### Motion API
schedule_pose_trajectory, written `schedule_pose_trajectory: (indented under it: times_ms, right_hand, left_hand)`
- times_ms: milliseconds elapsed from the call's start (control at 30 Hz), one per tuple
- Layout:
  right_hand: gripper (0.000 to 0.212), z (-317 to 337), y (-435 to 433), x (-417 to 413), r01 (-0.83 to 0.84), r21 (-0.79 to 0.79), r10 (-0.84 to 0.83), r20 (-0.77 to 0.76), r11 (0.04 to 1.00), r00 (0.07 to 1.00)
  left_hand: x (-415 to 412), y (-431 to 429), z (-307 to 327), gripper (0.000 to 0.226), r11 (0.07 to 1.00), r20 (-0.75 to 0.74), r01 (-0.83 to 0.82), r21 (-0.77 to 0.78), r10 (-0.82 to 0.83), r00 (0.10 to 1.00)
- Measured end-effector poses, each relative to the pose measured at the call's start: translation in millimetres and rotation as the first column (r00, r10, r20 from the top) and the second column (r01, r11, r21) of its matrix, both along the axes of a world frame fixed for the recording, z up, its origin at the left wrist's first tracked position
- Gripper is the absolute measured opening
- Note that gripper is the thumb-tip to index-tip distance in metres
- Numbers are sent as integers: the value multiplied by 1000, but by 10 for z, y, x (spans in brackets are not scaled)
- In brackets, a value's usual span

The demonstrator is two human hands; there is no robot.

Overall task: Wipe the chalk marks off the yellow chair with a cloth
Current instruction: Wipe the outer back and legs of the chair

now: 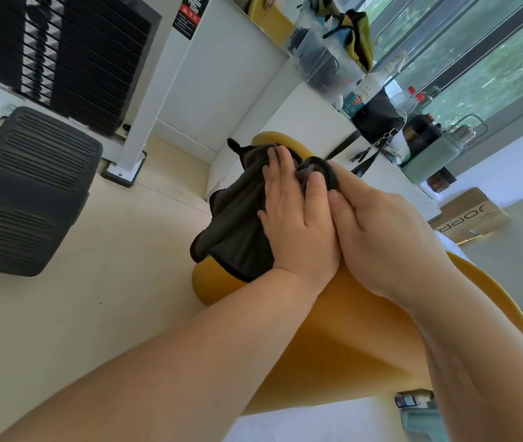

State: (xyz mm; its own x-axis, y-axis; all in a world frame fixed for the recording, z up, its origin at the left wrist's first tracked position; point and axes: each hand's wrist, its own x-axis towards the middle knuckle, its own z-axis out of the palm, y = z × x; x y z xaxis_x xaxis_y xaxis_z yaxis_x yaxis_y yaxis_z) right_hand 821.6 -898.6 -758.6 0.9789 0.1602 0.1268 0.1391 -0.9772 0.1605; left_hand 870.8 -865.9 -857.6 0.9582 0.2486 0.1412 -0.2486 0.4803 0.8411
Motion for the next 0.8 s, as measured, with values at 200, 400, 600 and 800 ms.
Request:
schedule_pose_trajectory:
  times_ms: [200, 400, 600, 800]
  right_hand:
    - [55, -19, 15, -112, 49, -100, -45, 43, 994, 998]
    - [57, -1, 64, -301, 107, -98, -104, 33, 989, 994]
    - [59, -38, 51, -201, 55, -121, -50, 43, 991, 998]
    - [49, -31, 20, 8, -2, -113, 9, 59, 994, 998]
  left_hand:
    - [31, 29, -267, 62, 990, 103, -76, 115, 64, 993]
    - [417, 214, -421, 63, 995, 19, 89, -35, -89, 996]
    - [737, -24, -1146, 103, 854, -320, 354, -381, -481, 816]
    - [311, -307, -1087, 88, 772, -345, 275, -574, -532, 773]
